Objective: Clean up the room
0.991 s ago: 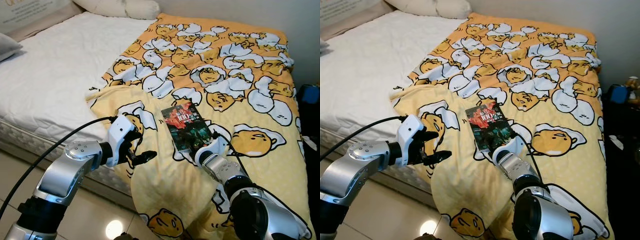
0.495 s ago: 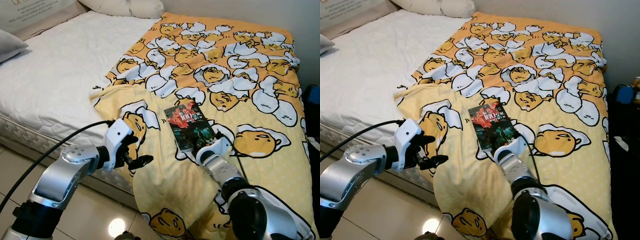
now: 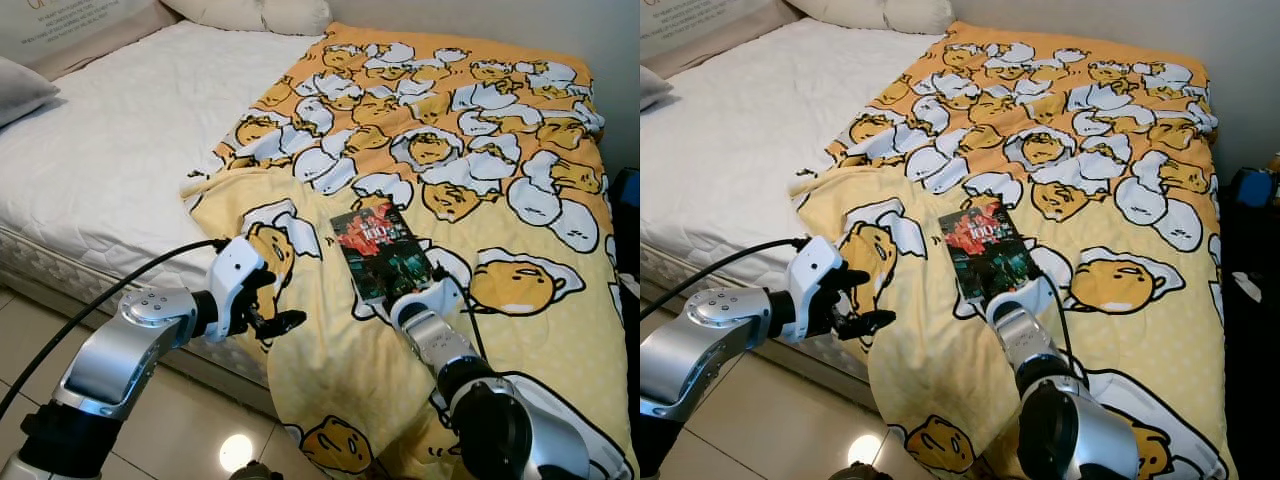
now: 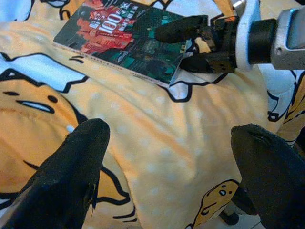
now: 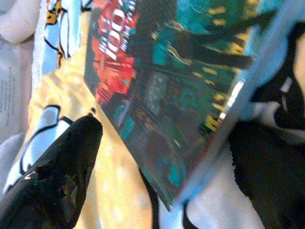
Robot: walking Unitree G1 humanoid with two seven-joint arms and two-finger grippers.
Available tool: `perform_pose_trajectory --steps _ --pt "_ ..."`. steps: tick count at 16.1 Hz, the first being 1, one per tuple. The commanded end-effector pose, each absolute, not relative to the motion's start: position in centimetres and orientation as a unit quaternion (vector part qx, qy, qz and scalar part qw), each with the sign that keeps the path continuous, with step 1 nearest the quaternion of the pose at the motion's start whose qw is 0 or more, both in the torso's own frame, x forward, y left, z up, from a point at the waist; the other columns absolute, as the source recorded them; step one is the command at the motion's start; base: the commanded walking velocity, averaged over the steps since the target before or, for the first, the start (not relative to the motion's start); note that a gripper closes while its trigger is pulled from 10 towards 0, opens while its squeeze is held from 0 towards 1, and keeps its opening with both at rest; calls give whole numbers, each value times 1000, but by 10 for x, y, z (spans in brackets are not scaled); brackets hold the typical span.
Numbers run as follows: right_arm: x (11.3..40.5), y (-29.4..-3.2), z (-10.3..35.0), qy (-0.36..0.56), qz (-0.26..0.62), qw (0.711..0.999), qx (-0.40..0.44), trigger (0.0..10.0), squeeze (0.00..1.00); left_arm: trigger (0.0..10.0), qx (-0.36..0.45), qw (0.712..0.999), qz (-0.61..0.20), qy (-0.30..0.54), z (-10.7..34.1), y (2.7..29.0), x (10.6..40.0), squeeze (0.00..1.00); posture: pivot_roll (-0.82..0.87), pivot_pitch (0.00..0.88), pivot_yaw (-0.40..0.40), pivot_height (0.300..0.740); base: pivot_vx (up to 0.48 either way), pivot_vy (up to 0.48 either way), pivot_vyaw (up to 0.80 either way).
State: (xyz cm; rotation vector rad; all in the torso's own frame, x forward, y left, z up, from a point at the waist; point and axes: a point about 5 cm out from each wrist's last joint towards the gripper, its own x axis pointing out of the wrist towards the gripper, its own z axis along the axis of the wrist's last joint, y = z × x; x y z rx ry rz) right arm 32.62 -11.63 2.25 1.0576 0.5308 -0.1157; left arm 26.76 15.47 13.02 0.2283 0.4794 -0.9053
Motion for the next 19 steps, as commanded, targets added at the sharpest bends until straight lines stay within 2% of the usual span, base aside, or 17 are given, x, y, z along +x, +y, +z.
perform_pose_trajectory --steps 1,4,9,15,19 --pt "330 -115 27 244 -58 825 507 10000 0 10000 117 867 -428 229 133 157 265 910 139 61 44 740 0 0 0" --pt "335 -117 32 222 -84 807 540 10000 0 10000 117 867 -430 222 137 158 257 906 166 103 36 740 0 0 0" --pt "354 -119 58 160 -71 777 605 10000 0 10000 113 869 -426 222 139 162 251 914 168 132 37 740 0 0 0" --pt "327 -115 22 239 -122 786 557 10000 0 10000 104 867 -428 234 138 163 230 910 223 228 32 740 0 0 0" --pt "340 -110 39 191 -84 767 607 10000 0 10000 107 871 -421 229 141 164 233 914 220 203 31 740 0 0 0"
